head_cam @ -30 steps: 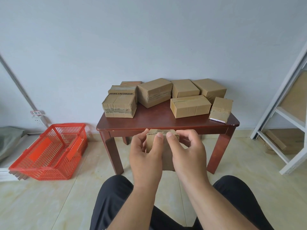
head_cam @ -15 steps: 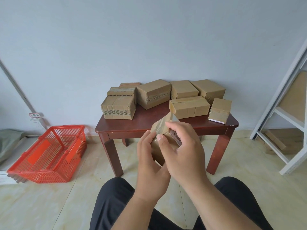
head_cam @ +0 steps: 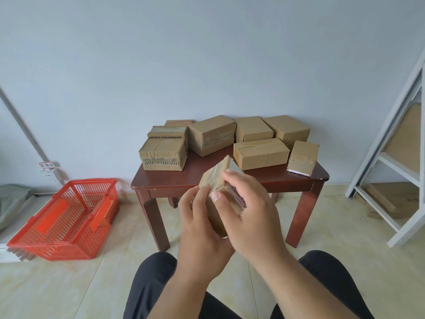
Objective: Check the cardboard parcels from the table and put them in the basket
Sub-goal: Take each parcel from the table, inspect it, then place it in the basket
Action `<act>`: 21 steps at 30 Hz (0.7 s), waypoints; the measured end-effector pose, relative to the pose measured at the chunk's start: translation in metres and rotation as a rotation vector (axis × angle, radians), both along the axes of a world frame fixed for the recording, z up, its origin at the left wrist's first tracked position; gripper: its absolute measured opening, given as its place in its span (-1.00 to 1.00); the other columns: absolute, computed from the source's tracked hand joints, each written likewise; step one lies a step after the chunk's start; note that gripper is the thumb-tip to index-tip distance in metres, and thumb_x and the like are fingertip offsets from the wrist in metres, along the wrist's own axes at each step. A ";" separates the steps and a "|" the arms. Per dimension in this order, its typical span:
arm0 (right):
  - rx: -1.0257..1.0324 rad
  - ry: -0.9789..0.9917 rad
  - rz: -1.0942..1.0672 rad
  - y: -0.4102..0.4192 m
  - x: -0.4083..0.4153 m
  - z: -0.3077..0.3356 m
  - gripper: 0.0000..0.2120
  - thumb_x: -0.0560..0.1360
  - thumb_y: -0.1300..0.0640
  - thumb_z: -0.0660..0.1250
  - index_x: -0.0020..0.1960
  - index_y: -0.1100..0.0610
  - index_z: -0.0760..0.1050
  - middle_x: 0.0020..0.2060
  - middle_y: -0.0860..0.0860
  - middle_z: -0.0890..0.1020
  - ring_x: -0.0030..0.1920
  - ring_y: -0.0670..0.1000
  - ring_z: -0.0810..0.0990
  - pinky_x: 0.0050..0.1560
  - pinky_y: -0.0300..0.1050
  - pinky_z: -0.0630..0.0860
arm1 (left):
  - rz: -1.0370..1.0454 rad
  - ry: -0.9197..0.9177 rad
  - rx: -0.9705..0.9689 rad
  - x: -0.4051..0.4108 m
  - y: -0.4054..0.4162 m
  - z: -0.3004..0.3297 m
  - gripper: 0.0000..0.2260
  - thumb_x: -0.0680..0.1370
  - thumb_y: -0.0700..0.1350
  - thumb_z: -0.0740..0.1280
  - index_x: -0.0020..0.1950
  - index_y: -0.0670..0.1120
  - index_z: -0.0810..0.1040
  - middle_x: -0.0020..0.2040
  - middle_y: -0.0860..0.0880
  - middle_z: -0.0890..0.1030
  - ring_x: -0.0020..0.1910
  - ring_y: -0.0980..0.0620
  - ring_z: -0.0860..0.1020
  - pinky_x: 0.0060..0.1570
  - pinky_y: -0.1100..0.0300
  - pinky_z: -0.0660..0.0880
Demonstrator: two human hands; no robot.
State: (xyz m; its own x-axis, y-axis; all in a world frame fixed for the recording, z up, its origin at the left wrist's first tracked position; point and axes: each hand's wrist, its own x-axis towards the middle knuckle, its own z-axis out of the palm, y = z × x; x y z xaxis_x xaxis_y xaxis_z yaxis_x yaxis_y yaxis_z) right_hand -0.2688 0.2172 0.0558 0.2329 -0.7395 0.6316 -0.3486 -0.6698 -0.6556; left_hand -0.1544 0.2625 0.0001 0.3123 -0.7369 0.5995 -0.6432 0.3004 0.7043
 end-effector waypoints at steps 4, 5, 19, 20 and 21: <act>0.281 0.075 0.206 -0.027 -0.022 0.017 -0.41 0.54 -0.42 0.20 0.47 -0.17 0.51 0.22 -0.56 0.49 0.39 -0.41 0.38 0.42 -0.29 0.35 | -0.099 0.098 0.106 0.024 0.005 0.019 -0.08 0.30 0.15 0.68 0.56 0.18 0.28 0.40 0.15 0.33 0.41 0.19 0.38 0.27 0.31 0.49; 0.300 0.128 0.232 -0.034 -0.028 0.020 -0.39 0.53 -0.45 0.16 0.46 -0.20 0.51 0.19 -0.65 0.45 0.38 -0.45 0.35 0.44 -0.29 0.32 | -0.137 0.137 0.127 0.030 0.007 0.026 -0.10 0.30 0.18 0.66 0.53 0.27 0.28 0.39 0.19 0.36 0.39 0.18 0.42 0.25 0.26 0.52; 0.560 -0.093 0.343 -0.054 -0.034 0.014 -0.51 0.31 -0.37 0.53 0.21 -0.35 0.57 0.27 -0.16 0.62 0.29 -0.13 0.61 0.43 0.03 0.51 | -0.415 0.719 0.213 0.062 -0.003 0.052 -0.18 0.36 0.44 0.49 0.56 0.21 0.42 0.48 -0.02 0.55 0.47 -0.09 0.52 0.29 -0.23 0.56; 0.565 -0.129 0.351 -0.056 -0.031 0.012 -0.51 0.30 -0.36 0.55 0.19 -0.35 0.58 0.27 -0.15 0.61 0.29 -0.11 0.61 0.43 0.05 0.52 | -0.412 0.734 0.200 0.062 -0.006 0.051 -0.20 0.37 0.44 0.49 0.55 0.18 0.44 0.47 -0.04 0.56 0.46 -0.11 0.52 0.25 -0.21 0.59; 0.569 -0.165 0.359 -0.059 -0.029 0.009 -0.50 0.28 -0.35 0.58 0.19 -0.33 0.60 0.27 -0.15 0.60 0.30 -0.10 0.62 0.43 0.04 0.53 | -0.394 0.751 0.188 0.063 -0.009 0.050 -0.20 0.38 0.44 0.48 0.55 0.16 0.46 0.47 -0.07 0.56 0.45 -0.13 0.53 0.22 -0.18 0.61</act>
